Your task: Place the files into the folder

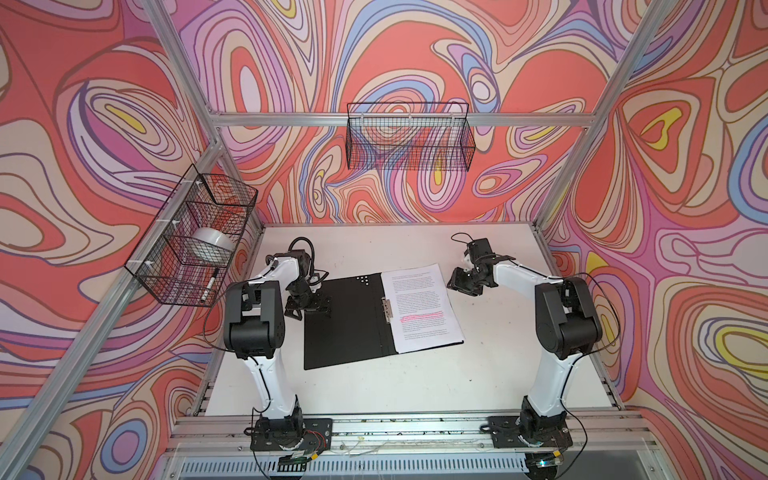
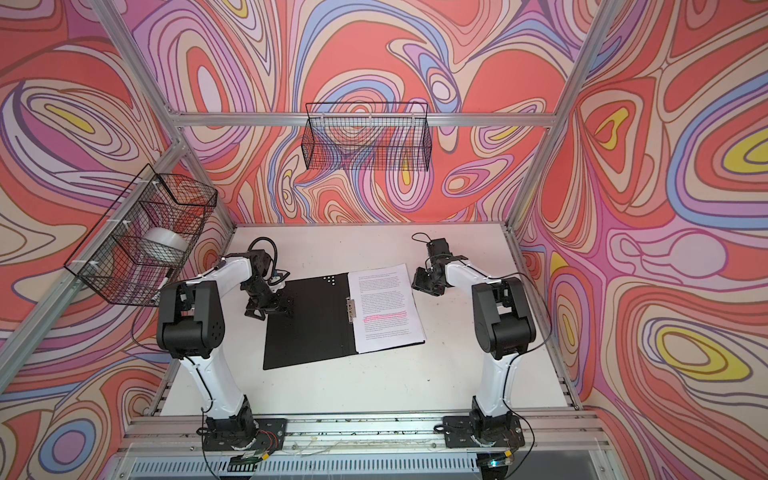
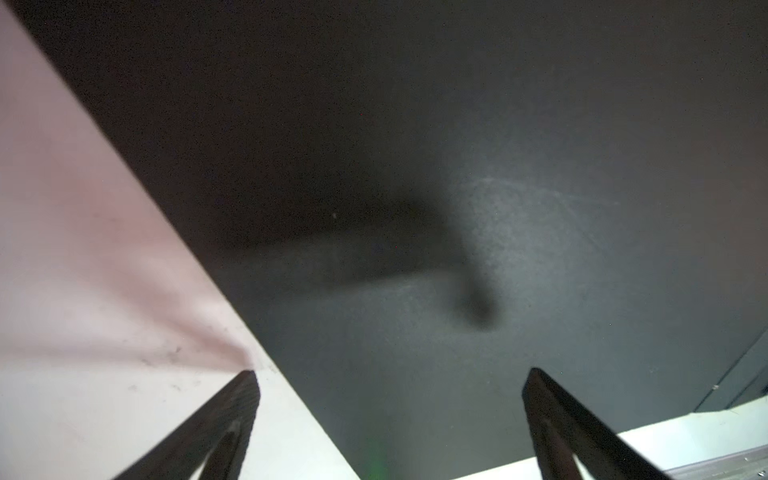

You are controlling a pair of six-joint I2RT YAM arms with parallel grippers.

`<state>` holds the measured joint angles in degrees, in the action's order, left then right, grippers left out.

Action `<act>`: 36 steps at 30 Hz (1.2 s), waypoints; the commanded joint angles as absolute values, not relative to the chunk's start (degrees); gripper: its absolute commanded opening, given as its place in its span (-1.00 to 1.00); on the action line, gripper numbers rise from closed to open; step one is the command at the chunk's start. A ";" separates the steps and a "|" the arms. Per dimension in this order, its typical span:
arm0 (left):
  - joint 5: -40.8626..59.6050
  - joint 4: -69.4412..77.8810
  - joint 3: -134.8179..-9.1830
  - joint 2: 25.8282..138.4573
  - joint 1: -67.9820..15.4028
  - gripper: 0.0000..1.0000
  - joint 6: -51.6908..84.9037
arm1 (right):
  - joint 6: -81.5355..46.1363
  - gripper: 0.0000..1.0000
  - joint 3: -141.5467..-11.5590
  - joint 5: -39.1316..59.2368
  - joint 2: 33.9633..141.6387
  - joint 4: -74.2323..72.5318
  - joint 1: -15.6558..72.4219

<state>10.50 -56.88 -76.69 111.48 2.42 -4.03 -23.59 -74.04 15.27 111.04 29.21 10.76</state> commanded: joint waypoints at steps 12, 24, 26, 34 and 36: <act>16.53 -61.19 -80.97 115.47 2.81 1.00 -3.83 | -23.10 -0.04 -73.83 17.93 111.98 29.98 10.02; 20.07 -61.70 -85.97 118.74 2.72 0.99 -5.41 | -23.73 -0.05 -73.53 17.28 110.48 31.53 10.02; 20.57 -61.63 -86.60 118.74 2.72 1.00 -5.73 | -23.62 -0.05 -73.73 16.60 109.98 32.30 10.02; 17.78 -61.67 -85.23 113.74 2.72 1.00 -8.24 | -24.00 -0.05 -73.08 13.86 106.92 31.77 9.61; 16.21 -60.90 -83.36 111.28 2.72 1.00 -8.31 | -23.99 -0.05 -73.09 14.39 106.93 31.36 9.58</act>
<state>18.00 -60.31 -85.08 116.11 2.68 -6.28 -23.66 -73.71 15.29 108.66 31.75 10.04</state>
